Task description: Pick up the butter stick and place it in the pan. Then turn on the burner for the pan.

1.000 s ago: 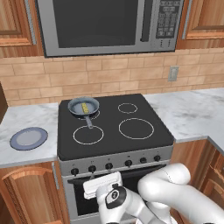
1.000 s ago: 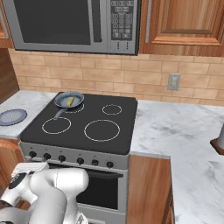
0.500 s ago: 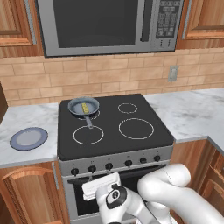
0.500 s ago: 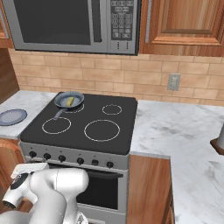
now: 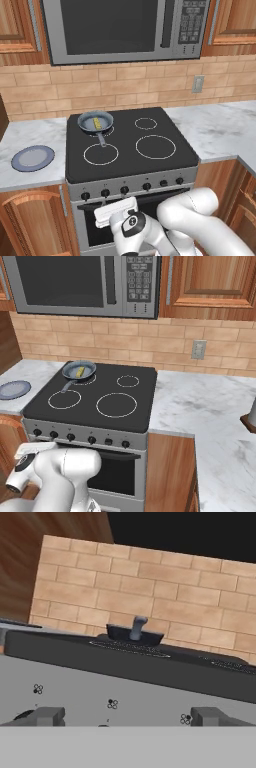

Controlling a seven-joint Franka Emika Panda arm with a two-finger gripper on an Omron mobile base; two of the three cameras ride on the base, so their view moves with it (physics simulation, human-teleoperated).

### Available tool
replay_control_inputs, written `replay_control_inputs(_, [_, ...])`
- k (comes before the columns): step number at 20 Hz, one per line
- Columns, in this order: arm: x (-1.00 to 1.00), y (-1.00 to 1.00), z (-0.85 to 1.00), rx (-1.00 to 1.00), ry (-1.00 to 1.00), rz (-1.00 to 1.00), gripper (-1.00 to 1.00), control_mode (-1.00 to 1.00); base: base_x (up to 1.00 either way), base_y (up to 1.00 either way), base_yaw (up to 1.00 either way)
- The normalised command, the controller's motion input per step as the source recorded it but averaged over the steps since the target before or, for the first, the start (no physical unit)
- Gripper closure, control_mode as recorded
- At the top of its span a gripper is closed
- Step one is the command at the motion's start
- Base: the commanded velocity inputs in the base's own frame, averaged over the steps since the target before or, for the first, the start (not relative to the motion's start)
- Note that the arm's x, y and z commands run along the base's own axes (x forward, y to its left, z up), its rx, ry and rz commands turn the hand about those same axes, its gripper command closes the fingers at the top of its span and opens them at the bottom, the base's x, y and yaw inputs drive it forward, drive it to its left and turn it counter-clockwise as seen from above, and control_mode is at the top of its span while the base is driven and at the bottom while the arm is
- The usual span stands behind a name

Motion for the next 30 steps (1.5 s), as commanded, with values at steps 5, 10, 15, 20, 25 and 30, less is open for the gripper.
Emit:
replay_control_inputs(5, [0.22, -0.32, -0.13, 0.17, 0.00, 0.03, -1.00, -1.00, 0.00, 0.00, 0.00])
replay_control_inputs(10, [0.22, -0.29, -0.13, 0.17, 0.00, 0.03, -1.00, -1.00, 0.00, 0.00, 0.00])
replay_control_inputs(15, [0.26, -0.17, -0.09, 0.16, 0.00, 0.03, -1.00, -1.00, 0.00, 0.00, 0.00])
replay_control_inputs(20, [0.19, -0.03, -0.12, 0.12, 0.00, 0.02, -1.00, -1.00, 0.00, 0.00, 0.00])
replay_control_inputs(25, [0.09, 0.00, -0.17, 0.07, 0.00, 0.00, -1.00, -1.00, 0.00, 0.00, 0.00])
replay_control_inputs(30, [0.01, 0.00, -0.18, 0.06, 0.00, 0.00, -1.00, -1.00, 0.00, 0.00, 0.00])
